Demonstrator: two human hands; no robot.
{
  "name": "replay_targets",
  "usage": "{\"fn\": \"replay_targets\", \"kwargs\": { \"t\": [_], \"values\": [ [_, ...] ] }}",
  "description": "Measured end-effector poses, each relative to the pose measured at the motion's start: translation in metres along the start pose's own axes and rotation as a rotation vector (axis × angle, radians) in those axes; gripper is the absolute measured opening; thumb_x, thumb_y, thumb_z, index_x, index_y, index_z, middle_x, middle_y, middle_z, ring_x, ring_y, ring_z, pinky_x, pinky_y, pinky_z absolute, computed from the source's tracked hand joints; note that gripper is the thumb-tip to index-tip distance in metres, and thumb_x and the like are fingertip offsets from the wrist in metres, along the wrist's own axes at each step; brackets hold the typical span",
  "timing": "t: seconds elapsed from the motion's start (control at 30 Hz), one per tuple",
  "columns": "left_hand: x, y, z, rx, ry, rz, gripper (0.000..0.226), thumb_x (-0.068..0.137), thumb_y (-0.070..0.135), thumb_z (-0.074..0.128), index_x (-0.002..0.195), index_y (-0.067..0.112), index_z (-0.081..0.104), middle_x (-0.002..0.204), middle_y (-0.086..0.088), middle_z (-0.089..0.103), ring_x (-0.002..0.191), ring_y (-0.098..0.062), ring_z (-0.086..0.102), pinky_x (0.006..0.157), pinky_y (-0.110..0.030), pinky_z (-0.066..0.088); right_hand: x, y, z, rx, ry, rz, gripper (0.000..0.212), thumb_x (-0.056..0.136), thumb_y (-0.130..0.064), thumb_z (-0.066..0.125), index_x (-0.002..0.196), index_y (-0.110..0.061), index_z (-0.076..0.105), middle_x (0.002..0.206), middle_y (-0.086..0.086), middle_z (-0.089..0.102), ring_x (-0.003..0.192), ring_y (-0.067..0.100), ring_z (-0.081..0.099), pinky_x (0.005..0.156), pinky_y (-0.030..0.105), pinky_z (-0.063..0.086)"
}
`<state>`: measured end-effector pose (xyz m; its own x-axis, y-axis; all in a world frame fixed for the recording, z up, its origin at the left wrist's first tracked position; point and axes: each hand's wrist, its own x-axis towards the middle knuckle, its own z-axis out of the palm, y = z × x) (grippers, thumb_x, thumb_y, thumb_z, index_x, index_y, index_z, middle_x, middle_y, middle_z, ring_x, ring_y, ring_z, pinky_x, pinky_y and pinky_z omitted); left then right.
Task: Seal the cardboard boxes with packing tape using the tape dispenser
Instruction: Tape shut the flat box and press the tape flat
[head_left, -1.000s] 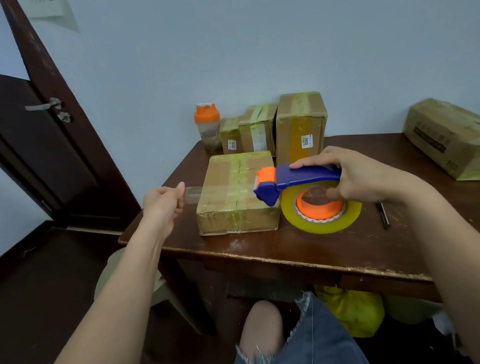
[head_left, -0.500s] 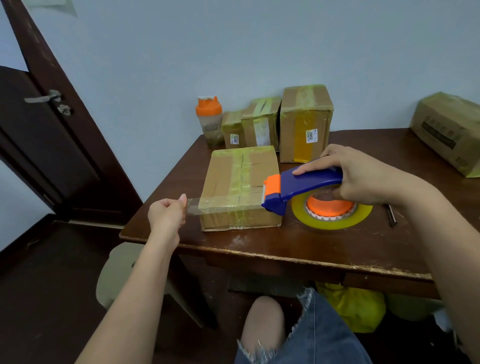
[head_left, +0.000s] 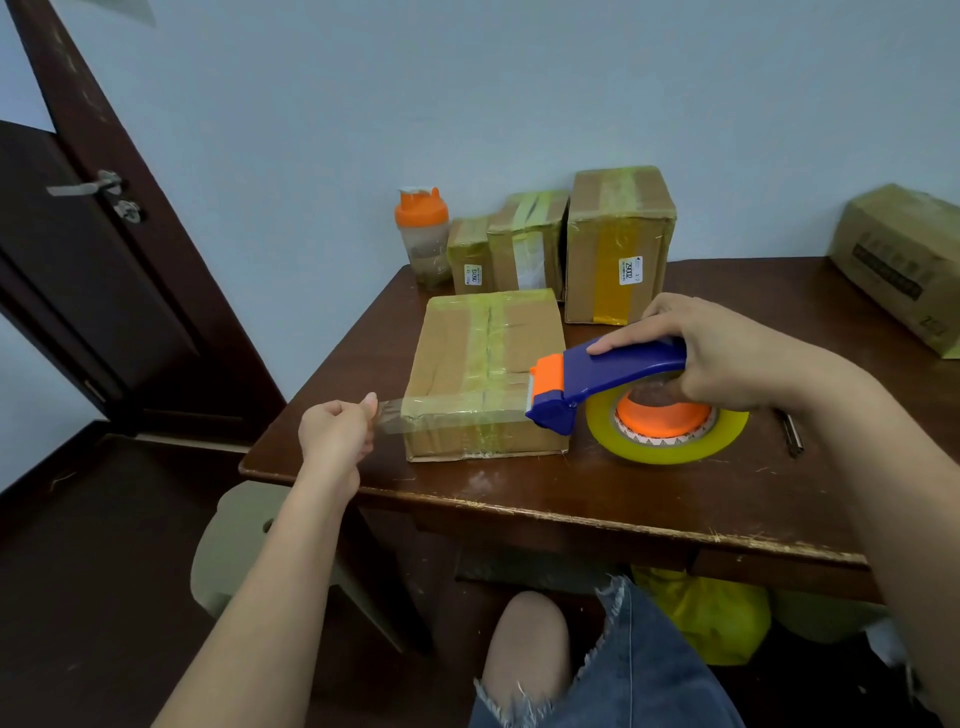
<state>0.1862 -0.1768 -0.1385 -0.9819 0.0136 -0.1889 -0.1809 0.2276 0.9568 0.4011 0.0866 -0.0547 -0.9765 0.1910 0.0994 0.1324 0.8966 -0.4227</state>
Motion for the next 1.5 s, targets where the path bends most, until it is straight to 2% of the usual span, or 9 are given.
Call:
{"fn": "replay_targets", "kwargs": {
  "t": [0.47,0.57,0.67,0.73,0.83,0.93,1.03,1.2,1.5],
  "values": [
    [0.000,-0.010,0.013,0.225,-0.212,-0.019,0.021,0.097,0.007,0.045,0.080,0.006,0.057,0.065,-0.008,0.052,0.046,-0.018,0.047,0.045,-0.027,0.036,0.002,0.012,0.007,0.156,-0.037,0.061,0.076,0.082,0.007,0.068,0.115,-0.060,0.053,0.104,-0.018,0.043,0.092,0.012,0.053,0.076,0.024,0.048],
    [-0.002,-0.014,0.007,0.520,-0.153,0.156,0.009,0.095,0.019,0.055,0.100,0.023,0.062,0.078,-0.003,0.067,0.048,-0.016,0.058,0.050,-0.025,0.042,0.004,0.013,0.008,0.169,-0.040,0.062,0.077,0.082,0.007,0.069,0.112,-0.062,0.052,0.104,-0.019,0.042,0.091,0.011,0.052,0.074,0.023,0.046],
    [0.004,-0.025,0.001,0.711,-0.095,0.288,0.041,0.091,0.032,0.066,0.131,0.028,0.057,0.095,0.000,0.070,0.065,-0.013,0.068,0.063,-0.029,0.053,0.003,0.013,0.008,0.182,-0.041,0.068,0.078,0.083,0.007,0.067,0.110,-0.064,0.051,0.105,-0.018,0.043,0.092,0.012,0.053,0.076,0.026,0.049],
    [0.001,-0.025,0.002,0.577,-0.017,0.381,0.035,0.094,0.021,0.062,0.129,0.021,0.061,0.103,-0.001,0.066,0.089,-0.018,0.067,0.083,-0.032,0.053,0.002,0.014,0.008,0.185,-0.043,0.067,0.078,0.083,0.008,0.067,0.110,-0.064,0.050,0.104,-0.017,0.042,0.091,0.012,0.053,0.074,0.024,0.047],
    [-0.021,-0.016,0.007,0.380,0.130,0.717,0.030,0.090,-0.003,0.053,0.111,0.010,0.071,0.106,-0.001,0.063,0.097,-0.012,0.059,0.084,-0.013,0.044,0.002,0.014,0.008,0.194,-0.043,0.072,0.078,0.083,0.008,0.066,0.111,-0.063,0.051,0.103,-0.016,0.042,0.089,0.012,0.052,0.070,0.019,0.042],
    [-0.037,-0.023,0.013,0.323,-0.003,0.941,0.040,0.080,-0.015,0.051,0.107,0.004,0.074,0.107,0.000,0.068,0.101,-0.010,0.062,0.092,-0.008,0.045,0.002,0.015,0.008,0.200,-0.045,0.070,0.076,0.083,0.006,0.068,0.113,-0.062,0.052,0.104,-0.016,0.043,0.090,0.012,0.052,0.071,0.019,0.042],
    [-0.036,-0.037,0.015,0.356,-0.064,0.978,0.040,0.080,-0.007,0.048,0.110,0.004,0.072,0.115,0.003,0.065,0.114,-0.011,0.060,0.105,-0.021,0.043,0.002,0.013,0.008,0.202,-0.051,0.072,0.075,0.083,0.005,0.068,0.114,-0.062,0.051,0.106,-0.014,0.044,0.091,0.013,0.052,0.070,0.018,0.042],
    [-0.022,-0.032,0.012,0.480,-0.037,0.972,0.041,0.077,0.008,0.045,0.104,0.007,0.076,0.114,-0.008,0.071,0.112,-0.019,0.065,0.100,-0.040,0.051,0.004,0.000,0.011,0.189,-0.046,0.060,0.076,0.083,0.008,0.063,0.113,-0.061,0.051,0.106,-0.010,0.043,0.090,0.015,0.052,0.072,0.022,0.045],
    [-0.039,-0.034,0.027,0.686,-0.092,0.994,0.052,0.074,-0.009,0.059,0.123,0.007,0.066,0.130,-0.007,0.063,0.124,-0.024,0.056,0.107,-0.028,0.031,0.008,-0.005,0.020,0.141,-0.034,0.034,0.078,0.082,0.006,0.064,0.118,-0.061,0.047,0.109,-0.003,0.042,0.092,0.018,0.050,0.072,0.023,0.045]
  ]
}}
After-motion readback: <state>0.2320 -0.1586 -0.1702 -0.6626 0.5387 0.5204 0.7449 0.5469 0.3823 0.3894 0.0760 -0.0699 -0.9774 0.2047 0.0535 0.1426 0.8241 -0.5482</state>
